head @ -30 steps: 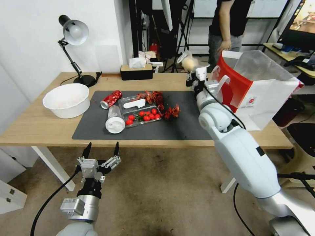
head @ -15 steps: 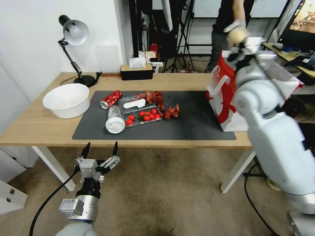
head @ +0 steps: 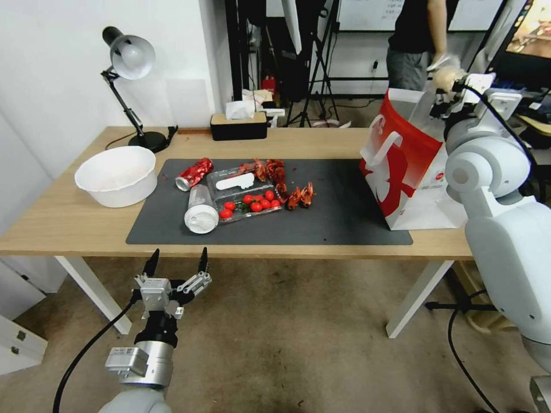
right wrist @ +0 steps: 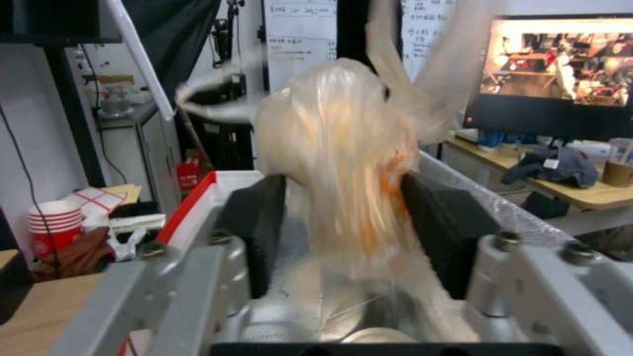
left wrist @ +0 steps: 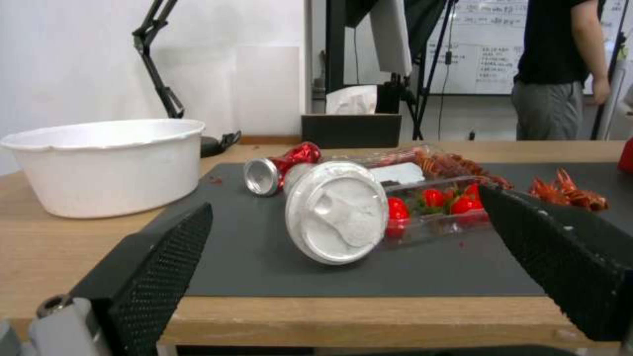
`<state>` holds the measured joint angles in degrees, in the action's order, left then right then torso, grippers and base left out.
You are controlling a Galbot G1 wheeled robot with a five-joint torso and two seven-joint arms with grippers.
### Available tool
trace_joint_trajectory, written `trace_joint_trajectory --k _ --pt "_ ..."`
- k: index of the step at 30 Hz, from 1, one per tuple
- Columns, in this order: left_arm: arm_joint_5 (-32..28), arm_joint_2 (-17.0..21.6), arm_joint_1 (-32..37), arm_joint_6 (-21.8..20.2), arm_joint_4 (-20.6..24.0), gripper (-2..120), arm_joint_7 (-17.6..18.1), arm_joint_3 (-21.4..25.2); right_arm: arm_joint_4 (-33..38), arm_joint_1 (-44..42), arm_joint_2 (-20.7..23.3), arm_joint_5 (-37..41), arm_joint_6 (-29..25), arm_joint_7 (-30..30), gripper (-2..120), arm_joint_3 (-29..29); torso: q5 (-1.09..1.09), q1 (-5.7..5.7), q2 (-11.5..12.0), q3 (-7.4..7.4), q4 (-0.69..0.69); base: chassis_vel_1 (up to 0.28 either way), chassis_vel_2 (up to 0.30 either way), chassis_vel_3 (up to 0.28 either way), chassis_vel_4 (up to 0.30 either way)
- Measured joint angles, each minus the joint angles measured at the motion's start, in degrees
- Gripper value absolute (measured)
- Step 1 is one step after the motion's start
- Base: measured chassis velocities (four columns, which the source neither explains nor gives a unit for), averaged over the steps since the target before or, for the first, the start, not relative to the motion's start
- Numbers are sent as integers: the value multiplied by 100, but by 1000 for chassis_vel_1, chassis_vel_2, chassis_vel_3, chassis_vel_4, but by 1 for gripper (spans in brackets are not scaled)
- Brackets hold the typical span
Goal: Pick up the trash from the table and place it into the takeout bag.
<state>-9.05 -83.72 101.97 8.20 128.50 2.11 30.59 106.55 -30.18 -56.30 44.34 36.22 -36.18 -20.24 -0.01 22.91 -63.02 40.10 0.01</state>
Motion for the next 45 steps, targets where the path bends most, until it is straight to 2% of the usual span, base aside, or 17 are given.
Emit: trace_joint_trajectory --k 4,5,7,9,12,14,21,29,30,33,34,37,38,41,42,44,45 --pt "0 -7 13 2 22 100 0 11 -8 17 -33 17 0 -9 65 22 0 0 0 0 0 0 0 0 0" --pt "0 -7 13 2 22 100 0 11 -8 17 -33 17 0 -9 65 22 0 0 0 0 0 0 0 0 0" --pt "1 -14 19 3 27 100 0 7 -9 20 -39 17 0 -9 78 28 0 0 0 0 0 0 0 0 0" --pt "1 -16 20 3 27 100 0 7 -9 19 -39 17 -1 -10 81 30 0 0 0 0 -1 0 0 0 0" --pt "1 -13 22 3 28 100 0 5 -5 -17 -35 9 -4 -3 96 37 1 0 0 0 -1 0 0 0 0" --pt "1 -11 22 3 28 100 0 4 14 -41 -35 7 -15 9 99 37 1 0 0 0 -1 0 0 0 0" --pt "1 -4 18 3 30 100 0 -5 172 -141 -8 -2 -198 136 100 18 0 2 0 0 0 0 0 0 0" --pt "-2 3 9 -2 36 100 0 2 911 -796 68 -4 -927 832 100 -79 0 1 0 0 0 0 0 0 0" --pt "-6 4 9 -3 45 100 0 7 1207 -1187 96 -39 -1242 1090 100 -117 1 1 0 0 -1 0 0 0 0" --pt "-14 7 10 -2 45 100 0 9 1562 -1850 136 -335 -1703 1511 100 -201 1 1 0 0 -1 0 0 0 0" --pt "-14 7 10 -2 45 100 0 9 1562 -1850 136 -335 -1703 1511 100 -201 1 1 0 0 -1 0 0 0 0" --pt "-41 26 -11 1 26 100 -1 1 1852 -2689 162 -906 -2273 1972 100 -352 1 1 0 0 -1 0 0 0 0" --pt "-41 26 -11 1 26 100 -1 1 1852 -2689 162 -906 -2273 1972 100 -352 1 1 0 0 -1 0 0 0 0" --pt "-50 35 -22 1 22 100 -2 -5 2062 -3584 107 -1189 -2690 2260 100 -632 0 1 -1 0 -2 0 0 0 0" --pt "-50 35 -22 1 22 100 -2 -5 2062 -3584 107 -1189 -2690 2260 100 -632 0 1 -1 0 -2 0 0 0 0" --pt "-55 41 -28 2 17 100 -4 -14 2099 -4203 -42 -1353 -3130 2507 100 -822 0 1 -1 -1 -1 0 0 0 0" --pt "-55 41 -28 2 17 100 -4 -14 2099 -4203 -42 -1353 -3130 2507 100 -822 0 1 -1 -1 -1 0 0 0 0"
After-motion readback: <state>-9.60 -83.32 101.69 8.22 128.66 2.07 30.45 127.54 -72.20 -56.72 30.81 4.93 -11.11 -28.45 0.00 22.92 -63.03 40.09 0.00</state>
